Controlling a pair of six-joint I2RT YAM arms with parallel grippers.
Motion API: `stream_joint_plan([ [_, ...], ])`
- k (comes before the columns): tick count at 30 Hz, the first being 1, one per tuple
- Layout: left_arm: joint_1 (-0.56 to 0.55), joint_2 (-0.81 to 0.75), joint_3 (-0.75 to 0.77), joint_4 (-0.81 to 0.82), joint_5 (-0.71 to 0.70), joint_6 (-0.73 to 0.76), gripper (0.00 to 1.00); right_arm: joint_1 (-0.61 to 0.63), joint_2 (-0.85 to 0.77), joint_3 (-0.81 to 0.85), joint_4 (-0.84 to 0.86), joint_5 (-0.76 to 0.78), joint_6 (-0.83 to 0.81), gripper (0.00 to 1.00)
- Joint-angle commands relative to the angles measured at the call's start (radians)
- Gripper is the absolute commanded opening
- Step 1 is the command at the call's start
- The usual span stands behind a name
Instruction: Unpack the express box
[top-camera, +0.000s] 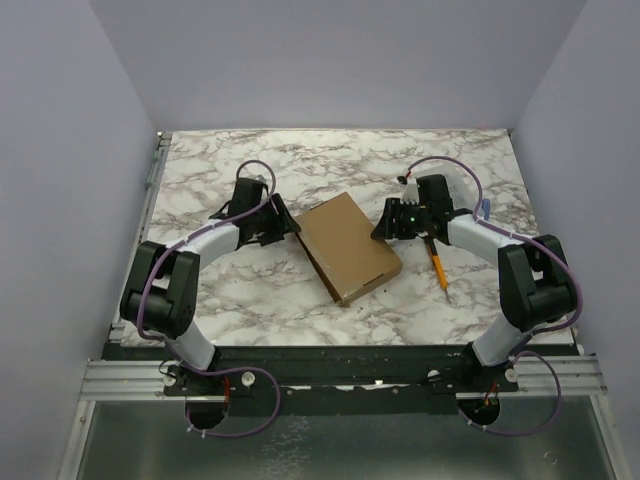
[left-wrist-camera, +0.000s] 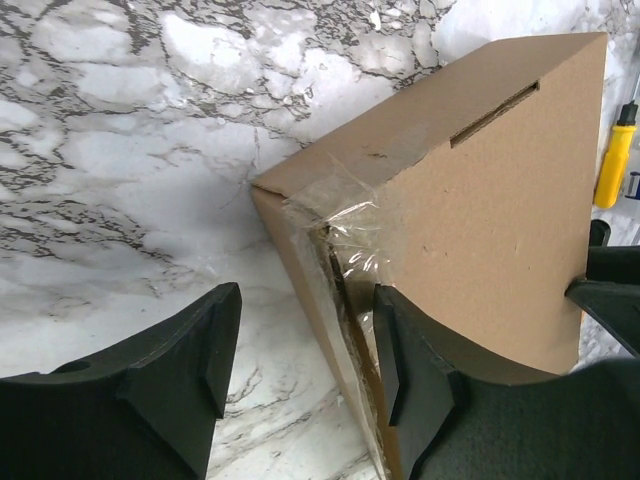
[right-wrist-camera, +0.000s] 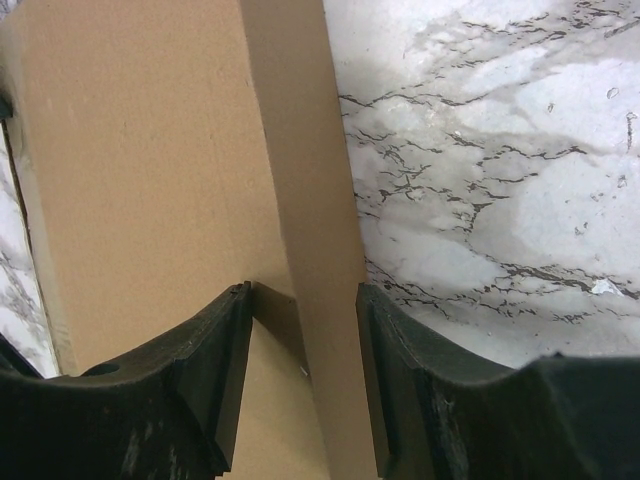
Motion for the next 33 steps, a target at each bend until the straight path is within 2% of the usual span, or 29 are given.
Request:
stream_joint_plan([
  [1,0.035,-0.037,-0.042,-0.001,-0.029,0.029,0.61,0.007,0.027,-0.012,-0.018,0.004,-0.017,0.51],
  [13,0.075,-0.042,-0.109,0.014,-0.071,0.025,0.59,0.009,0.036,-0.01,-0.026,0.012,-0.013,0.49],
  [19,0.123,-0.068,-0.181,0.045,-0.057,0.004,0.5,0.011,0.054,-0.007,-0.03,0.024,-0.007,0.48],
  [33,0.173,-0.127,-0.323,0.126,-0.02,-0.029,0.48,0.012,0.066,-0.003,-0.036,0.027,-0.004,0.48],
])
